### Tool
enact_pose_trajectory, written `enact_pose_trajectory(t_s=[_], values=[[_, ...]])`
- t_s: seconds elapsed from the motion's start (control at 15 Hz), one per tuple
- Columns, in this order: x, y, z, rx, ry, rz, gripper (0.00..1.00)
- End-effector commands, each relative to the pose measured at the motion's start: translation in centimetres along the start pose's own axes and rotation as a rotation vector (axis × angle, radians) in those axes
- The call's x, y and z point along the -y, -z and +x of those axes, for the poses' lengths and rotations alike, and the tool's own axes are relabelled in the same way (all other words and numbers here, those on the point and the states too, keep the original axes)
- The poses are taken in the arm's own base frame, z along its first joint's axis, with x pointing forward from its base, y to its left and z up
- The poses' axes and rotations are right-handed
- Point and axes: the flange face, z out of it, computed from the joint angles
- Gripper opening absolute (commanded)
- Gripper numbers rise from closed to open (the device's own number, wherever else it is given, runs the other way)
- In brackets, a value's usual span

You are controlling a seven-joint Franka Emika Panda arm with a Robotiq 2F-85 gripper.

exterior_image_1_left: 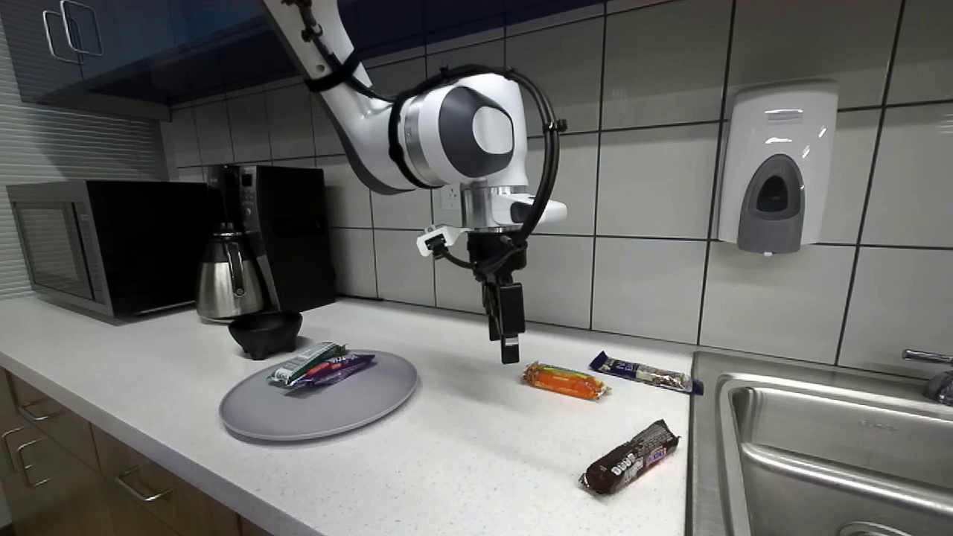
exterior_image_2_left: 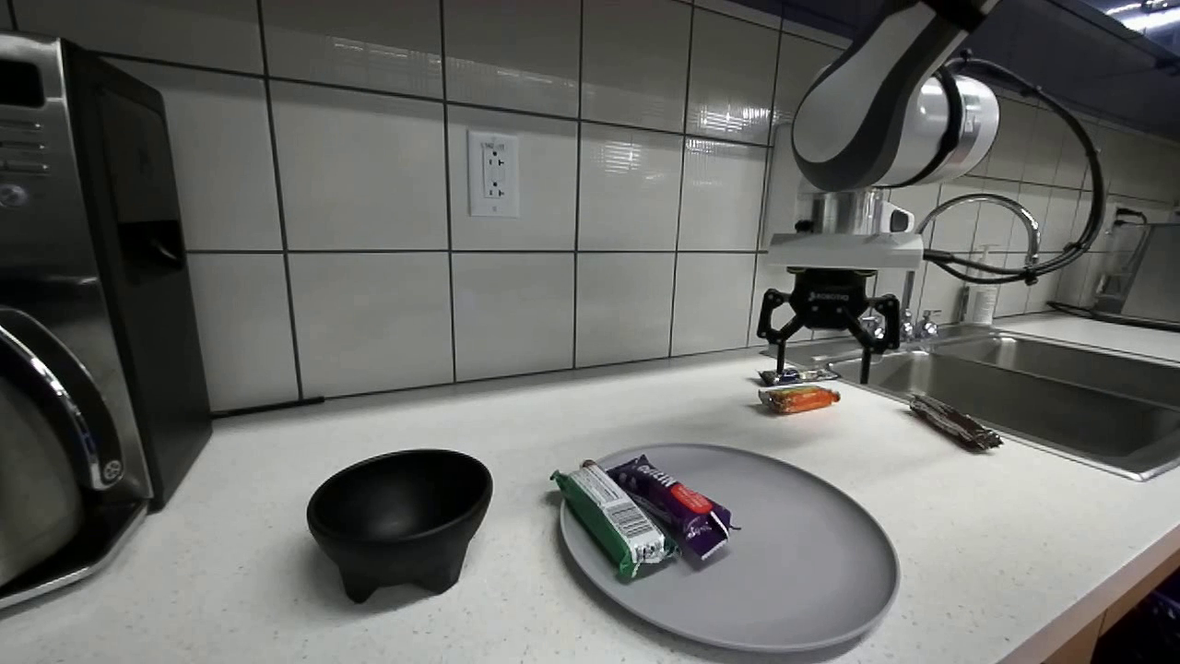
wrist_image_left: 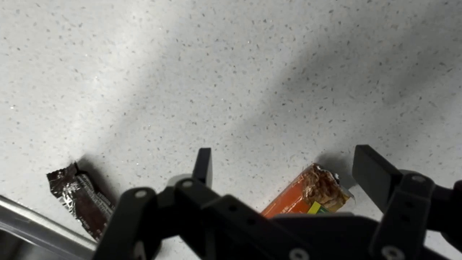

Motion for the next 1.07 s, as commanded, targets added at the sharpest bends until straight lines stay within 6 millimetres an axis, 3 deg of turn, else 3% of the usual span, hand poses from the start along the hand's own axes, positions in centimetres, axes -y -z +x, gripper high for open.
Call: enact_pose_trajectory(t_s=[0.0, 1.0], values=[[0.4, -0.3, 2.0, 0.004, -0.092, 0.015, 1.0], [1.2, -2.1, 6.2, -0.005, -0.391, 0.039, 1.0]])
